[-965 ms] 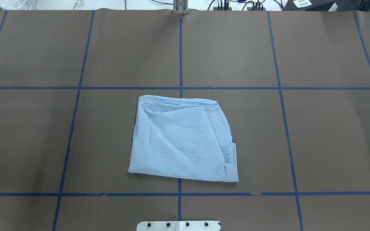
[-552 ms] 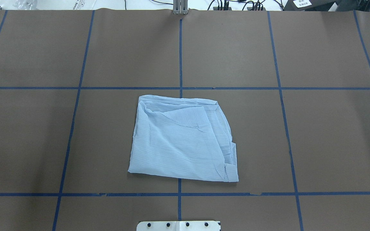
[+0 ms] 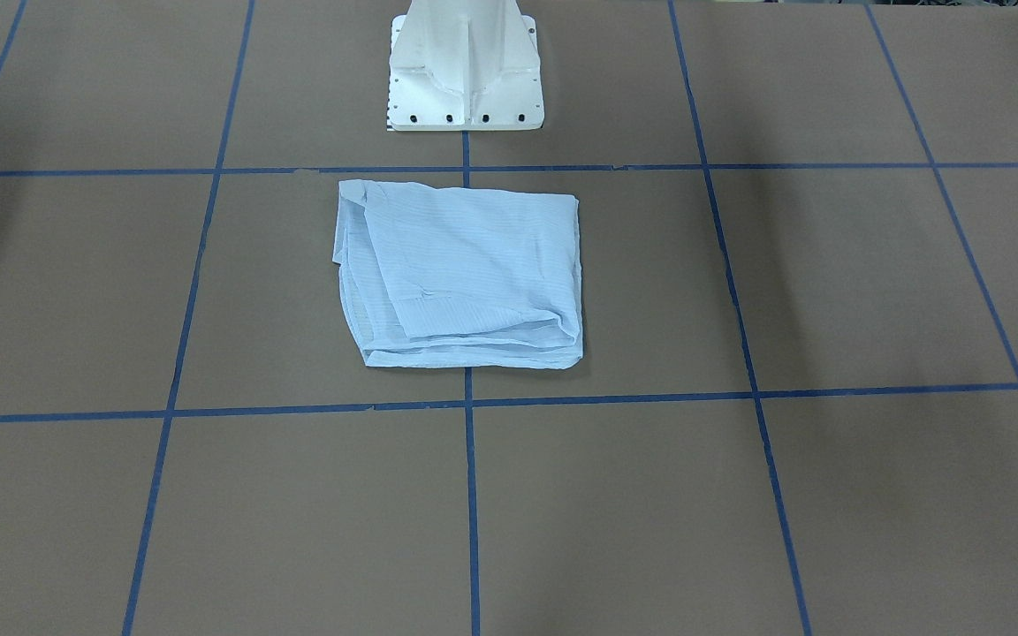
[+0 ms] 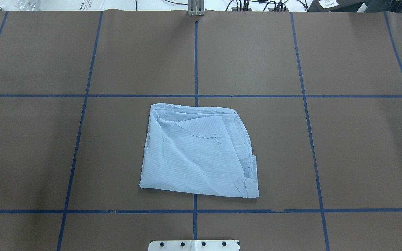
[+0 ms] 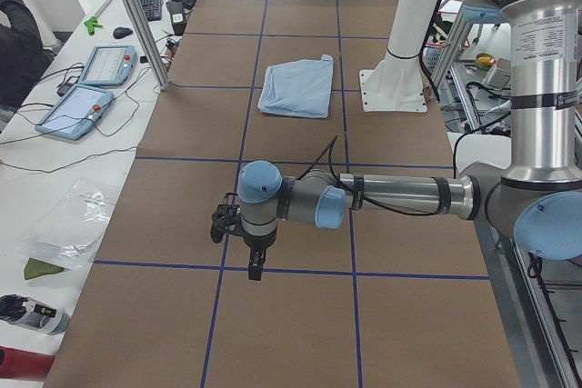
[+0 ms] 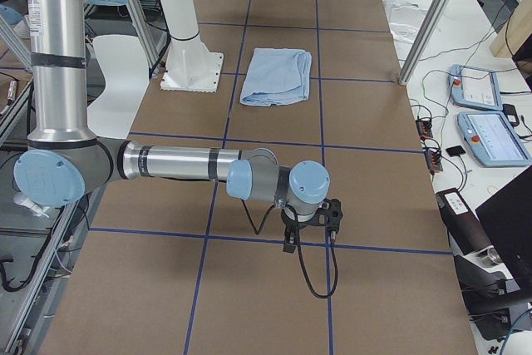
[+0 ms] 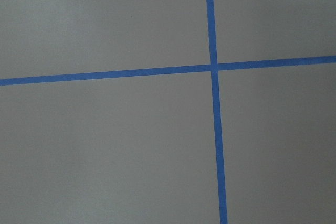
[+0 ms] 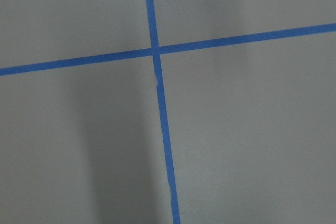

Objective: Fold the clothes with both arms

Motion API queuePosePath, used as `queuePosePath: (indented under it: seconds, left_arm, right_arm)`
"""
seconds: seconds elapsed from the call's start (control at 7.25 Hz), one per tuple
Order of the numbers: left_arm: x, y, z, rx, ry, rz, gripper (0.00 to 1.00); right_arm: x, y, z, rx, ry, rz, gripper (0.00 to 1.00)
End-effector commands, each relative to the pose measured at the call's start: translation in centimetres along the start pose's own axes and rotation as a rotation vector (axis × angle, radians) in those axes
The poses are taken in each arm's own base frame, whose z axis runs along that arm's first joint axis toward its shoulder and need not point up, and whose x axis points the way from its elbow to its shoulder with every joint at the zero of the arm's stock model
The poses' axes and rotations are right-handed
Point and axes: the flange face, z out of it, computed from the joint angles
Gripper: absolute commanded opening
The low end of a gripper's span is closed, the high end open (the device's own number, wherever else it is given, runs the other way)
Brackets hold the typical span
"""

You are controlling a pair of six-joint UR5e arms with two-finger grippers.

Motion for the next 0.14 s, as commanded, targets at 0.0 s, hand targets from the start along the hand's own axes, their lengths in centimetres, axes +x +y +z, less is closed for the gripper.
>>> queuePosePath:
  seconds: [0.0]
  left_arm:
    - [0.00, 0.00, 0.00, 0.000, 0.000, 0.000, 0.99]
  right_arm:
    - [-0.10, -0.02, -0.06, 0.001, -0.003, 0.000, 1.00]
